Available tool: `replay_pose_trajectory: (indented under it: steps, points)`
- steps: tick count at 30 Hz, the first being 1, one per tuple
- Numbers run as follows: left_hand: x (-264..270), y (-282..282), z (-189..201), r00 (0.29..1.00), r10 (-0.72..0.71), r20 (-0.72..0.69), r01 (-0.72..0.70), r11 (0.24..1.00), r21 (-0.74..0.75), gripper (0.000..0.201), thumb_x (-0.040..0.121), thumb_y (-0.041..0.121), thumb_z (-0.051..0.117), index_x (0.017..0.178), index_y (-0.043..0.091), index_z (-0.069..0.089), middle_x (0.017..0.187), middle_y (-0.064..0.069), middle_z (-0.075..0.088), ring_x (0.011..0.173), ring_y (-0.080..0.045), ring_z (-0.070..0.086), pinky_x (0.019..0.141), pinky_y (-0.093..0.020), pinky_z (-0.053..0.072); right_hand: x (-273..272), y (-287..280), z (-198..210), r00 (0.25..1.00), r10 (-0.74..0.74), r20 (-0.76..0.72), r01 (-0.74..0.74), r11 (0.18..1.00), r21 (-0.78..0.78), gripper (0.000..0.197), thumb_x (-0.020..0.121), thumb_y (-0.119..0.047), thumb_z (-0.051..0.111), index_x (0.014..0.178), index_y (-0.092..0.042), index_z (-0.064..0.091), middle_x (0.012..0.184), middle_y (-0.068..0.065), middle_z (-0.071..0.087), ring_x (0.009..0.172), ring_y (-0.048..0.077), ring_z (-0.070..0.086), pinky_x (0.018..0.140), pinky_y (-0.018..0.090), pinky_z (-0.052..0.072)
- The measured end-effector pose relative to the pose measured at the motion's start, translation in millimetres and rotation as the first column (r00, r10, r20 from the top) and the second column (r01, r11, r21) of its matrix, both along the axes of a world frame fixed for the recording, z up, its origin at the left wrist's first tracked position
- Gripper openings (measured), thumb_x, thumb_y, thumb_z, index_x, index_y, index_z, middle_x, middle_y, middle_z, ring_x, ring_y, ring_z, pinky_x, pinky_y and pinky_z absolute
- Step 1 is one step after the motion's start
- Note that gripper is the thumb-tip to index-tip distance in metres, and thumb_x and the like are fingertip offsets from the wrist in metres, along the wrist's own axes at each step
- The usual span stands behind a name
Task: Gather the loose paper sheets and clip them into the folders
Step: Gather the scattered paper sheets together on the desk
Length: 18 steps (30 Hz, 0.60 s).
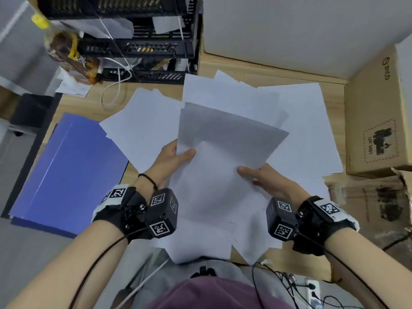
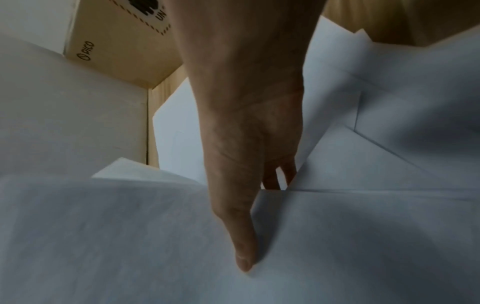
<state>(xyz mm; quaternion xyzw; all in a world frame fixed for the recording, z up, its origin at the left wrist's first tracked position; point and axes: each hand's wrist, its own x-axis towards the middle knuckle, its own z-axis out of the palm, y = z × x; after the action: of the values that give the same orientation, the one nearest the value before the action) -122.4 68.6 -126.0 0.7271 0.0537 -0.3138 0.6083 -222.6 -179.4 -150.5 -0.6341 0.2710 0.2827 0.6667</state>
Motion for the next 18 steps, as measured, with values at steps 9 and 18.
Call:
replay_pose_trajectory:
  steps: [9, 18]
  points:
    - [-16, 25, -26, 0.987, 0.138, -0.085, -0.123, 0.979, 0.163, 0.012, 0.091, 0.023, 0.064, 0.103, 0.023, 0.060, 0.096, 0.013, 0.065, 0.082, 0.003, 0.062, 0.054, -0.005, 0.045, -5, 32, -29, 0.967, -0.252, -0.029, 0.251, 0.968, -0.023, 0.011, 0.092, -0.011, 0.063, 0.096, -0.021, 0.063, 0.077, -0.005, 0.073, 0.063, 0.010, 0.070, 0.051, 0.018, 0.048]
    - [0, 25, -21, 0.997, -0.079, -0.015, 0.080, 0.987, 0.140, 0.030, 0.088, 0.000, 0.059, 0.113, 0.017, 0.055, 0.106, 0.005, 0.064, 0.101, -0.012, 0.062, 0.077, -0.019, 0.049, -15, 42, -1, 0.940, -0.339, -0.046, 0.331, 0.935, -0.126, 0.019, 0.093, -0.005, 0.049, 0.093, -0.021, 0.061, 0.064, -0.004, 0.059, 0.049, 0.010, 0.047, 0.045, 0.019, 0.029]
